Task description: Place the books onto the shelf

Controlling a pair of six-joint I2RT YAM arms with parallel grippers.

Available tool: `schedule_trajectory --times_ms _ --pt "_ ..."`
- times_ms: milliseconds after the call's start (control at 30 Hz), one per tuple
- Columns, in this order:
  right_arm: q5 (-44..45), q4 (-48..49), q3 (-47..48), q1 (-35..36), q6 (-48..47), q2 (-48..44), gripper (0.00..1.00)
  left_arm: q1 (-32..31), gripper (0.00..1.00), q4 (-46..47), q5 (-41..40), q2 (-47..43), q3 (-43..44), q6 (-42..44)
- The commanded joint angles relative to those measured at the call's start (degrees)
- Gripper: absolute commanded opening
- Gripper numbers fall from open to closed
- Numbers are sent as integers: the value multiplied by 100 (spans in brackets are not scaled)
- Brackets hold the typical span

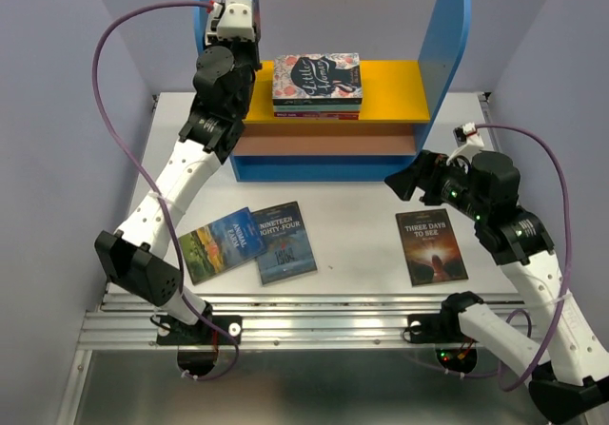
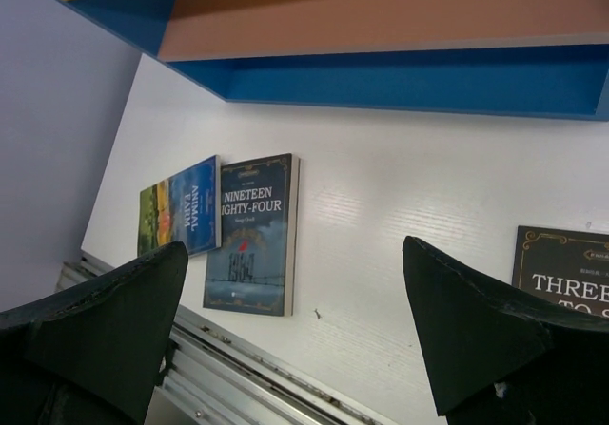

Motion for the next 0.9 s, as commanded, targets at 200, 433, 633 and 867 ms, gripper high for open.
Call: schedule_trajectory --times_ms 200,433,633,867 --pt "190 -67 279 33 -285 98 100 258 0 1661 -21 -555 -1025 -565" --pt "164 -5 270 33 -258 291 100 434 0 1696 -92 -748 -1579 -829" --pt "111 39 156 33 -206 230 100 443 0 1740 -277 -949 -1913 -916" --pt "102 39 121 33 -179 151 100 434 1 1679 -321 -1047 -2072 -1171"
